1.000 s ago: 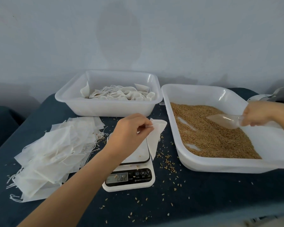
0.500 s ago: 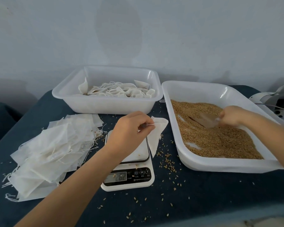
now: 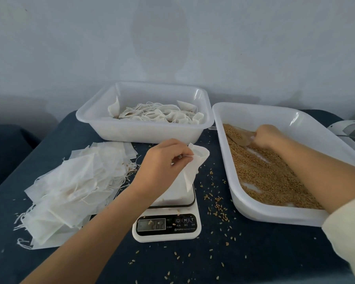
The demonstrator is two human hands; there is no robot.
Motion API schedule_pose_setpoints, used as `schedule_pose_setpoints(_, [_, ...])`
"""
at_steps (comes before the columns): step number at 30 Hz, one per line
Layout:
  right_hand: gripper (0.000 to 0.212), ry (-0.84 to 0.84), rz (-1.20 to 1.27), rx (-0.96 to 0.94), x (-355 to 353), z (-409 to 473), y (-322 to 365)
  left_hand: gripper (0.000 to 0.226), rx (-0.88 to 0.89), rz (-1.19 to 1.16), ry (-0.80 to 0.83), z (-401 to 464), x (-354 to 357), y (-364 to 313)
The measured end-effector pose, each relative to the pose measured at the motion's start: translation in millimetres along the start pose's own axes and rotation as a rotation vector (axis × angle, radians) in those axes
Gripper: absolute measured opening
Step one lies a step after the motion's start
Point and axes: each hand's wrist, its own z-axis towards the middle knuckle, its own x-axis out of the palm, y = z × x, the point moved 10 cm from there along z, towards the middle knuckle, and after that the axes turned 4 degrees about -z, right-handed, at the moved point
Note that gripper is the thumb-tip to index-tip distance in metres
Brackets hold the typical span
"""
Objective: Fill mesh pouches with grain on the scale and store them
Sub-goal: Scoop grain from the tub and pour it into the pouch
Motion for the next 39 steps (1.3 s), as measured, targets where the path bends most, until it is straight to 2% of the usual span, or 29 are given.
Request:
schedule_pose_setpoints(4, [0.033, 0.009, 0.072, -0.028, 4, 1, -7, 0.010, 0.009, 0.022, 0.004, 0, -2, 0])
schedule_pose_setpoints(10, [0.029, 0.044, 0.128, -0.148, -12, -18, -23, 0.009, -0.030, -0.035, -0.010, 7, -3, 5])
schedule_pose_setpoints(16, [0.035, 0.152, -0.039, -0.132, -19, -36, -52, 0.008, -0.012, -0.058, -0.010, 7, 3, -1])
schedule_pose_setpoints(26, [0.026, 0.130, 0.164, -0.201, -31, -55, -57, 0.007, 0.006, -0.010, -0.027, 8, 2, -5])
schedule_pose_setpoints(30, [0.034, 0.115, 0.282, -0.276, -52, -69, -47, 0.007, 0.088, 0.074, 0.015, 12, 0, -12])
schedule_pose_setpoints(35, [0.025, 0.176, 0.389, -0.426, -74, -95, -19, 0.007, 0.190, 0.235, 0.099, 15, 6, -20])
schedule_pose_setpoints(39, [0.029, 0.217, 0.398, -0.525, -81, -110, 3, 0.007, 0.356, 0.408, 0.261, 11, 20, -28])
